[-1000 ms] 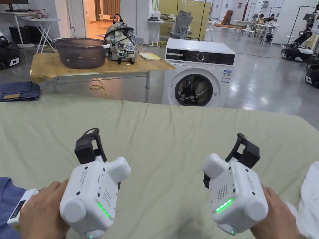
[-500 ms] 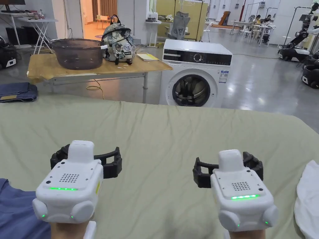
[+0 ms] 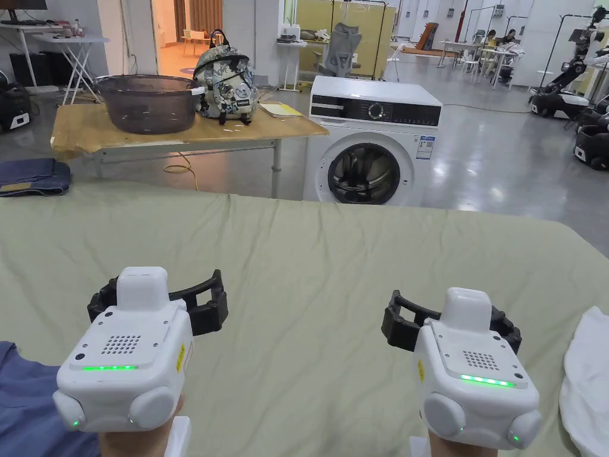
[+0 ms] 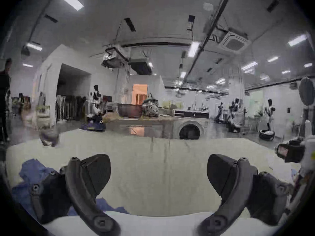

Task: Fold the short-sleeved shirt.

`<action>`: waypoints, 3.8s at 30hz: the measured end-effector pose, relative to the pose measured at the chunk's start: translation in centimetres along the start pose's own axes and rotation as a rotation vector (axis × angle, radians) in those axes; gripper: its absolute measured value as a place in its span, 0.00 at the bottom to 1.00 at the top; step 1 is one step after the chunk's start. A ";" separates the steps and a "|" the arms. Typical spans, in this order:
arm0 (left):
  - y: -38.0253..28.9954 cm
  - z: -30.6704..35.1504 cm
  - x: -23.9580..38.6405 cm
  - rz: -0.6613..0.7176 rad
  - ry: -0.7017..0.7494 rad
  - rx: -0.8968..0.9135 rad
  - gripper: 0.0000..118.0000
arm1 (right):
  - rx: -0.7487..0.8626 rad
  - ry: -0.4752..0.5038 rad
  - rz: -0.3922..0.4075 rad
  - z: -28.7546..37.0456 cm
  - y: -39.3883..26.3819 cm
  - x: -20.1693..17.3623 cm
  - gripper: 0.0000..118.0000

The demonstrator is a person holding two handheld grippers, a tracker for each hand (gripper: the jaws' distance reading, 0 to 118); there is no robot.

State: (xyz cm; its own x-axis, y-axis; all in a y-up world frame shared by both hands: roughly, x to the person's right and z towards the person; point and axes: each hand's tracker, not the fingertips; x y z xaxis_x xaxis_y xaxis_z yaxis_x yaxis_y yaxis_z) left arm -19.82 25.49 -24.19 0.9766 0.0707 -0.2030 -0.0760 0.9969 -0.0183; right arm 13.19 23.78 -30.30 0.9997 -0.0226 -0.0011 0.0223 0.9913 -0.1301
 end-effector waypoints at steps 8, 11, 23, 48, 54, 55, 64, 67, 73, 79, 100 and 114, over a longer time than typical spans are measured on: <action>-0.2 0.6 1.5 -0.123 0.024 -0.027 0.47 | 0.022 -0.018 0.045 0.6 0.1 -0.5 0.38; -0.1 0.8 1.5 -0.114 0.020 -0.036 0.12 | 0.013 -0.024 0.030 0.6 0.1 -0.2 0.00; 0.2 0.9 -0.3 -0.008 0.003 -0.099 0.00 | 0.019 -0.024 0.072 1.6 0.1 -0.8 0.00; -1.5 4.2 -26.4 0.088 0.213 -0.695 0.00 | -0.057 0.106 0.100 0.5 -1.1 -5.5 0.00; -4.9 3.4 -29.8 0.154 0.141 -0.916 0.00 | -0.086 0.112 0.113 0.4 -1.7 -5.7 0.00; -5.4 3.1 -30.0 0.153 0.140 -0.952 0.00 | -0.091 0.113 0.116 0.4 -1.8 -5.7 0.00; -8.8 2.4 -30.1 0.139 0.148 -1.020 0.85 | -0.123 0.105 0.142 0.2 -2.9 -5.1 0.00; -10.1 2.5 -30.1 0.112 0.157 -1.028 0.85 | -0.133 0.104 0.143 0.2 -3.0 -5.0 0.00; -9.9 3.5 -26.9 -0.079 0.118 -1.034 0.60 | -0.145 0.106 0.156 0.6 -3.2 -5.0 0.00; -10.0 4.1 -26.3 -0.102 0.156 -0.996 0.01 | -0.152 0.111 0.144 0.7 -3.5 -5.0 0.00; 4.2 4.7 -25.0 0.124 0.033 -0.517 0.00 | -0.138 0.084 0.105 1.4 -2.7 -3.3 0.00; 15.3 -0.8 -11.2 0.011 -0.263 -0.331 0.00 | -0.093 0.033 0.062 2.9 -0.2 -0.1 0.00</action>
State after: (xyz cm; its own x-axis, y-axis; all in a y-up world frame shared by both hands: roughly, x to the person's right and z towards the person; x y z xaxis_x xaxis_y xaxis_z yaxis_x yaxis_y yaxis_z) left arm -32.12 39.90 -22.92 0.9901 0.1304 0.0512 -0.1055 0.9346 -0.3396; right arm 13.05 23.93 -27.37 0.9985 0.0327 -0.0442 -0.0416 0.9747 -0.2197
